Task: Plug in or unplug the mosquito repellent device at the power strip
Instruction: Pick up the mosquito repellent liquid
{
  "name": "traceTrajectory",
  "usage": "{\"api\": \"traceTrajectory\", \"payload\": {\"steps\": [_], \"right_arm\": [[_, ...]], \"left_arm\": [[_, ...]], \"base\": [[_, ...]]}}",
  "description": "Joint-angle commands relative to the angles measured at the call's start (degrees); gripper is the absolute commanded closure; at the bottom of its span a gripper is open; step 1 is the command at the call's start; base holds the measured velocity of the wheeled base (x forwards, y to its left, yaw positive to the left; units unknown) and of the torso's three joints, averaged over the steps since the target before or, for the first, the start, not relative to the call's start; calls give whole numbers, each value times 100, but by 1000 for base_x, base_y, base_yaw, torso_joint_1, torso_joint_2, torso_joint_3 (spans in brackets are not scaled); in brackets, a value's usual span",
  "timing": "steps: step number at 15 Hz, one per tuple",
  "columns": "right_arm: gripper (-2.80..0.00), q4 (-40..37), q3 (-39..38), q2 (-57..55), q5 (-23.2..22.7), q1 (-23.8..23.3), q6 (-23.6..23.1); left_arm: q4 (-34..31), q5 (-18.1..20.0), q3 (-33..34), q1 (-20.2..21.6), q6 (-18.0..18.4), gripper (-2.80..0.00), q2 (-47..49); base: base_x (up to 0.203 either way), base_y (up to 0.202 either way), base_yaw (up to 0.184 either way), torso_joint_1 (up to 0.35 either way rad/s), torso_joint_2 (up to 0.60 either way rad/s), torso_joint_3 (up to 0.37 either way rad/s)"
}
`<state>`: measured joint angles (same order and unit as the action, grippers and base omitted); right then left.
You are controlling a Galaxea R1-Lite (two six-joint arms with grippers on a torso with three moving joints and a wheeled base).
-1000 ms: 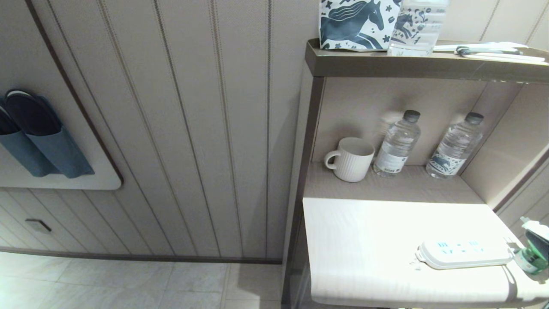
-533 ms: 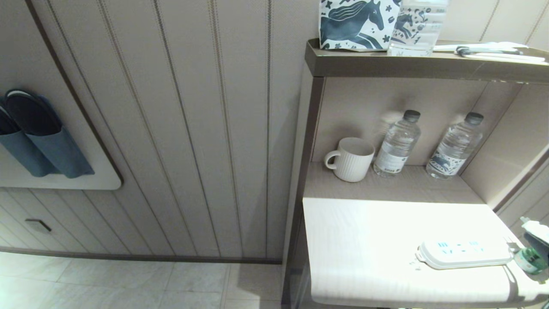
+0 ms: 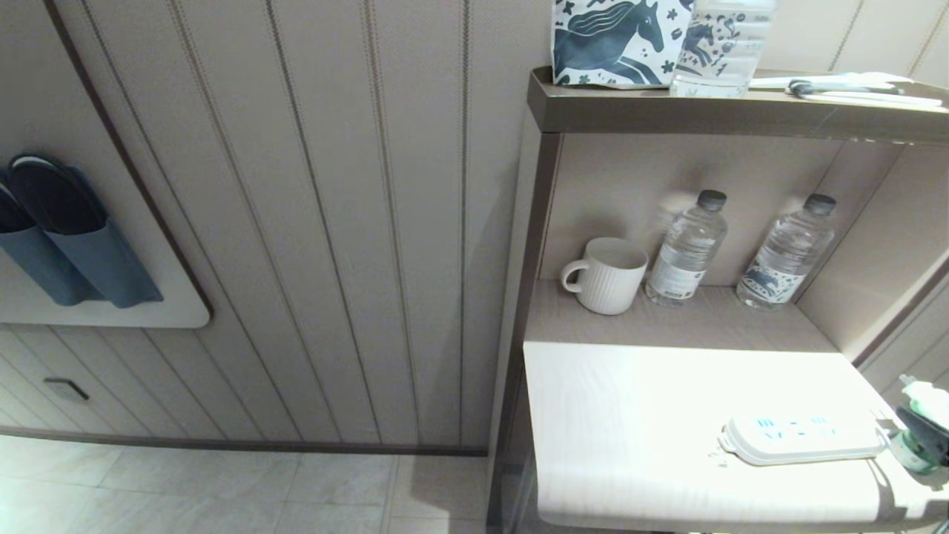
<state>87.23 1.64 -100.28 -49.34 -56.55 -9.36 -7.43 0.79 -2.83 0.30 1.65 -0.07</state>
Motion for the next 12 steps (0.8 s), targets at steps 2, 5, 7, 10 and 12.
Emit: {"api": "traceTrajectory", "payload": {"steps": [2,5,7,10,12], "right_arm": [[-280,273,91,-123,-23,3,-13],[-280,273,38,-89,-25,91,-13],[-280,273,29,-96,-23,179,-13],[-280,273,82,-124,-23,184,-13],[-280,273,126,-133,-23,171,-13]], "left_arm": [[-4,0,2,-3,2,0,7],[-4,0,2,3,2,0,7],[-4,0,9,3,2,0,7],[-4,0,2,5,2,0,7],[-4,0,2,-4,2,0,7]], "base": [[0,0,0,0,0,0],[0,0,0,0,0,0],[0,0,0,0,0,0],[0,0,0,0,0,0],[0,0,0,0,0,0]]}}
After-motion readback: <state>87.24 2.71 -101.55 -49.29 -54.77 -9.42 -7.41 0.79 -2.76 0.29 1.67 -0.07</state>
